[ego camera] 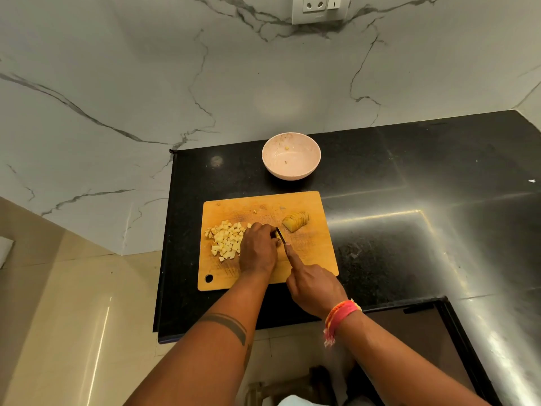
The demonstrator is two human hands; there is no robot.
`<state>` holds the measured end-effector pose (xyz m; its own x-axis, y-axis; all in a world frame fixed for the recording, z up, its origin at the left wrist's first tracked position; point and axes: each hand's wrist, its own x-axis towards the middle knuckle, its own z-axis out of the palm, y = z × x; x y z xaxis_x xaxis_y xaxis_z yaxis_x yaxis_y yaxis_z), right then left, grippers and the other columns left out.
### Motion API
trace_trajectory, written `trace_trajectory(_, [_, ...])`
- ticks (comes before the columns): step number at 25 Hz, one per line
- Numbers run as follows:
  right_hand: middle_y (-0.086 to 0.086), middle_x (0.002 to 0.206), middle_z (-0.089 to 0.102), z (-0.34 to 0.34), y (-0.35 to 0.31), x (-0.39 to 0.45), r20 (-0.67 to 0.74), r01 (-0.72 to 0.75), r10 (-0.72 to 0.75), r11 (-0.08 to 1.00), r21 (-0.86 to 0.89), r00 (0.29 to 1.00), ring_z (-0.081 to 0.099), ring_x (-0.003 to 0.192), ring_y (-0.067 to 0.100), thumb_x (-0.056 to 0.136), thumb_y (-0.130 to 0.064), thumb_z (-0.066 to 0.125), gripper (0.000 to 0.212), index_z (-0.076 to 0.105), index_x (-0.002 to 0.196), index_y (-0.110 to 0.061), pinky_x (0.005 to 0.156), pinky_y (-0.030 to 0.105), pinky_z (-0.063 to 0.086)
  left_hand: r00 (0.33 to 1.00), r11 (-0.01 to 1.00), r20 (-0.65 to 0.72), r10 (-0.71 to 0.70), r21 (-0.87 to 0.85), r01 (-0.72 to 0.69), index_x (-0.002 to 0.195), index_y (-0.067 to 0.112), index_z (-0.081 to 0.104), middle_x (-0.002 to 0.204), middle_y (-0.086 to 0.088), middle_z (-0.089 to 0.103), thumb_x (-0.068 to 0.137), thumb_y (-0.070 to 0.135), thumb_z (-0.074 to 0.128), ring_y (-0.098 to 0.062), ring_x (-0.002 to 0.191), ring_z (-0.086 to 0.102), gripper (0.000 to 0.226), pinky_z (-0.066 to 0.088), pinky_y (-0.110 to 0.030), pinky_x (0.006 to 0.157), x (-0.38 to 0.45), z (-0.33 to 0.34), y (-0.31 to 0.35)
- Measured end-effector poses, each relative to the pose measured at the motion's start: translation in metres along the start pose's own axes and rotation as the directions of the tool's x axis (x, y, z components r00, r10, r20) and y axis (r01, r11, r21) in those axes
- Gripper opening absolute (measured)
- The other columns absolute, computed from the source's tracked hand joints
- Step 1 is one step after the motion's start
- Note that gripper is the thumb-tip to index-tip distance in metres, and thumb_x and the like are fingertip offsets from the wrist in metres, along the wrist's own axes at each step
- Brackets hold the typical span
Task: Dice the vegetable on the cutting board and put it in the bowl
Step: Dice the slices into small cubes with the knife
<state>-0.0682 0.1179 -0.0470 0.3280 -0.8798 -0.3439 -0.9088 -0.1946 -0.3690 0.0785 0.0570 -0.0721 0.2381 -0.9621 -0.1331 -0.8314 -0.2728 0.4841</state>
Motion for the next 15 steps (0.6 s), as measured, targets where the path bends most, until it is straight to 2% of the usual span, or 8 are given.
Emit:
trace_trajectory(4, [0.007,0.072,0.052,0.000,-0.001,0.019,0.023,0.017,-0.017,1.000,-0.009,1.000,0.048,0.058,0.029,0.102,-0.031,0.036,0.070,-0.001,0.161,-0.033,0.054,0.037,0.035,1.000,1.000,0.002,0.020,0.001,-0.020,0.115,0.016,0.072,0.112,-0.002,0.063,0.096,0.020,0.066,-0.023,0.109,0.053,0.021,0.048,-0.036,0.088,0.004,-0.001,-0.002])
trace_trajectory(9, [0.004,0.070,0.056,0.014,0.011,-0.016,0.057,0.015,-0.014,1.000,-0.022,0.998,0.053,0.055,0.027,0.102,-0.032,0.036,0.075,-0.013,0.159,-0.034,0.052,0.038,0.043,0.999,0.999,0.005,0.045,0.021,-0.045,0.112,0.017,0.074,0.109,0.001,0.065,0.095,0.022,0.068,-0.020,0.106,0.052,0.019,0.045,-0.030,0.081,0.005,-0.001,-0.004])
trace_trajectory(12, [0.001,0.069,0.057,0.018,0.018,-0.030,0.069,0.005,-0.006,1.000,0.016,0.998,0.058,0.057,0.025,0.102,-0.033,0.035,0.073,-0.011,0.159,-0.034,0.055,0.040,0.048,0.999,0.999,0.023,0.043,0.005,-0.043,0.116,0.018,0.071,0.114,-0.002,0.062,0.095,0.026,0.068,-0.023,0.110,0.053,0.023,0.048,-0.036,0.088,0.003,-0.002,-0.003])
trace_trajectory(15, [-0.003,0.063,0.053,0.011,0.023,-0.031,-0.025,-0.005,0.007,0.997,0.075,1.000,0.055,0.053,0.022,0.102,-0.034,0.035,0.071,-0.006,0.160,-0.036,0.052,0.039,0.044,1.000,1.000,0.027,0.008,0.021,-0.009,0.129,0.019,0.064,0.124,-0.004,0.060,0.096,0.033,0.065,-0.024,0.118,0.051,0.035,0.048,-0.039,0.098,0.001,-0.002,0.002])
